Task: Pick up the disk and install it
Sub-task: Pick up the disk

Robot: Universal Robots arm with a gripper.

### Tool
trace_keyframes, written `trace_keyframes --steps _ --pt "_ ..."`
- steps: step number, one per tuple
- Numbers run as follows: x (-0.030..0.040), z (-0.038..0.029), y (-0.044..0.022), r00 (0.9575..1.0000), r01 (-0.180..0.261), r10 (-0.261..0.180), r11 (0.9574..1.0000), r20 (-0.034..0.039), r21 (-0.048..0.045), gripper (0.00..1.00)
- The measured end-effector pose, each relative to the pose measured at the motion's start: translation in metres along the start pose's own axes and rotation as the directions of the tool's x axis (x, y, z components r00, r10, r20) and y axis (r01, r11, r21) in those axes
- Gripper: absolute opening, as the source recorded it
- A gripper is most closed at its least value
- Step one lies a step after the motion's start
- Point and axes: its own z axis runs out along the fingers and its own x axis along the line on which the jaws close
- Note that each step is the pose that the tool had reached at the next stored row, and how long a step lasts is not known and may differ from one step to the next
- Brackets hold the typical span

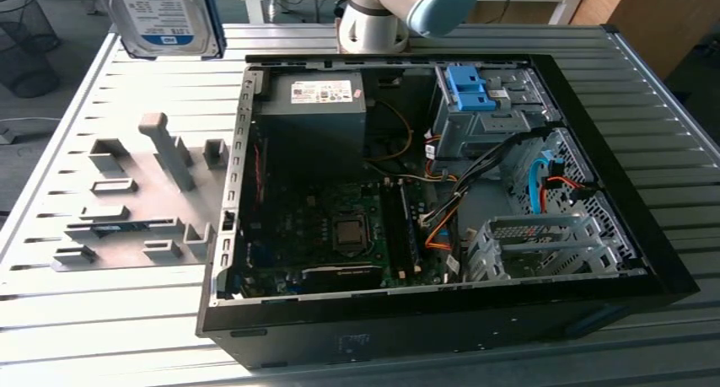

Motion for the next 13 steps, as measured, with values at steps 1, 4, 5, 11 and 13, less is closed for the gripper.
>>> trace_keyframes --steps 1,4,5,11,13 --pt "-0.0001 0.0000 -0.0025 1.0000 0.000 0.000 1.0000 0.0000 0.0000 0.37" --pt "-0.0003 -0.0001 -0.0071 1.0000 0.000 0.000 1.0000 0.0000 0.0000 0.37" --pt "-0.0004 -0.0001 -0.0086 1.0000 0.000 0.000 1.0000 0.0001 0.0000 0.37" --pt "-0.0006 -0.0003 -0.0151 1.0000 0.000 0.000 1.0000 0.0000 0.0001 0.37" --pt "-0.0007 -0.0004 -0.0162 1.0000 0.000 0.000 1.0000 0.0000 -0.0001 0.37"
